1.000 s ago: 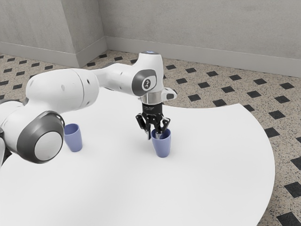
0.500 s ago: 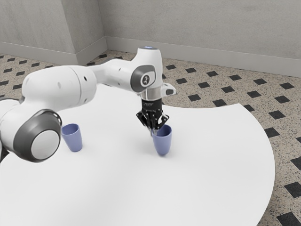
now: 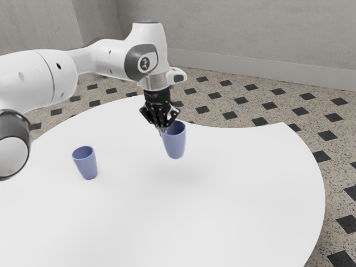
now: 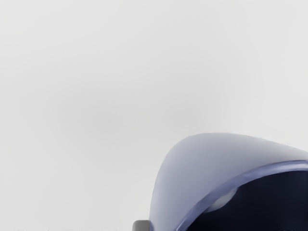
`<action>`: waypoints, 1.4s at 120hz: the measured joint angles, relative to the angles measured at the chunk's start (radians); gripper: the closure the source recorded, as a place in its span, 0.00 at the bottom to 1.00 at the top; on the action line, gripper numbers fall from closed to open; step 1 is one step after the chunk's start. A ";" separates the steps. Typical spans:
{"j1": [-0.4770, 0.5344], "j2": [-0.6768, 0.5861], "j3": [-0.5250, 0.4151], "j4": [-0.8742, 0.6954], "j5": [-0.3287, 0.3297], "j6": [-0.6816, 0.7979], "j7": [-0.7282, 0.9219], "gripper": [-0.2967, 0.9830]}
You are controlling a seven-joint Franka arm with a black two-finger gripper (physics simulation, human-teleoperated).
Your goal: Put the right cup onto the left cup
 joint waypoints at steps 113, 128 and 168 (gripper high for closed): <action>0.071 -0.373 0.162 -0.369 0.029 0.010 0.083 0.85; 0.099 -0.377 0.163 -0.374 0.033 0.011 0.092 0.85; 0.181 -0.409 0.163 -0.405 0.038 0.012 0.114 0.85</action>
